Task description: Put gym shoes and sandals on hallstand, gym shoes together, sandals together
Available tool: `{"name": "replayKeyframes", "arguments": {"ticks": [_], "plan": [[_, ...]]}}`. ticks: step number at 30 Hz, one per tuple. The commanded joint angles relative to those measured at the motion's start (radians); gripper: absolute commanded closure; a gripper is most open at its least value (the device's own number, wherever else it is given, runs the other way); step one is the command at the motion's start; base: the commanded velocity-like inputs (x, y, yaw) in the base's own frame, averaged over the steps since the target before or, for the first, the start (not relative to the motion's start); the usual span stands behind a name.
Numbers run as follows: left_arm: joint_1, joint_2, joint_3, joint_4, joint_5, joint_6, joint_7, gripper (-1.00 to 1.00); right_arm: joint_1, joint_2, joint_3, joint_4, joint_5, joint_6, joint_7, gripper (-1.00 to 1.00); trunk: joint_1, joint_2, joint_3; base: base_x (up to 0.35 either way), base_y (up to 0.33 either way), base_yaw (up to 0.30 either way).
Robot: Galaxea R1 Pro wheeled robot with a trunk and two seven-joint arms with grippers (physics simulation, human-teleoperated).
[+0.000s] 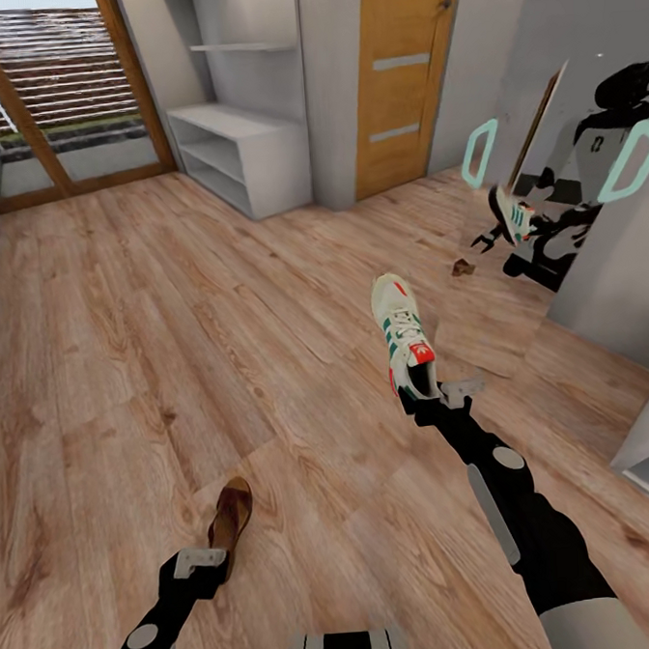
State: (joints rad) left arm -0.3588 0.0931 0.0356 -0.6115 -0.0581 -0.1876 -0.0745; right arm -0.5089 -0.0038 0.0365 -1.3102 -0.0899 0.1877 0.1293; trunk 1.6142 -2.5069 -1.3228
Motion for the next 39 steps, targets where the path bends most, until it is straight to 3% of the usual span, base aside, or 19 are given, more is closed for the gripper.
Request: {"name": "replayKeyframes", "arguments": {"ticks": [1,3,11,14,19,25,31,39], "plan": [[-0.001,0.000,0.005,0.000,-0.005,-0.001,-0.005,-1.00,0.000,0.000,0.000,-0.001,-0.010,0.006,0.001,1.00,0.000,-0.001,-0.006,0.000,0.000,0.000],[-0.003,0.002,0.006,0.000,-0.005,0.004,-0.006,-1.00,0.000,-0.001,0.000,-0.001,-0.010,0.006,0.001,1.00,0.000,-0.001,-0.010,0.000,0.000,0.000],[-0.110,0.011,0.005,0.037,-0.005,0.024,-0.014,-1.00,0.000,-0.001,0.000,-0.003,-0.007,0.005,0.001,1.00,0.000,-0.001,-0.014,0.000,0.000,0.000],[-0.130,0.010,0.004,0.066,-0.007,0.026,-0.013,-1.00,0.000,-0.001,-0.001,-0.003,-0.007,0.006,0.001,1.00,0.002,-0.001,-0.027,0.000,0.000,0.000],[-0.135,0.008,0.002,0.073,-0.008,0.025,-0.011,-1.00,0.000,-0.002,-0.001,-0.003,-0.007,0.006,0.001,1.00,0.004,-0.002,-0.053,0.000,0.000,0.000],[-0.135,0.004,-0.001,0.076,-0.008,0.020,-0.010,-1.00,0.000,-0.002,-0.001,-0.004,-0.007,0.005,0.001,1.00,0.004,-0.002,-0.058,0.000,0.000,0.000],[-0.135,0.002,-0.002,0.076,-0.009,0.017,-0.009,-1.00,0.000,-0.002,-0.001,-0.004,-0.007,0.004,0.001,1.00,0.006,-0.004,-0.086,0.000,0.000,0.000],[-0.134,0.001,-0.002,0.076,-0.009,0.015,-0.009,-1.00,0.000,-0.002,-0.001,-0.004,-0.008,0.004,0.001,1.00,0.006,-0.004,-0.094,0.000,0.000,0.000]]}}
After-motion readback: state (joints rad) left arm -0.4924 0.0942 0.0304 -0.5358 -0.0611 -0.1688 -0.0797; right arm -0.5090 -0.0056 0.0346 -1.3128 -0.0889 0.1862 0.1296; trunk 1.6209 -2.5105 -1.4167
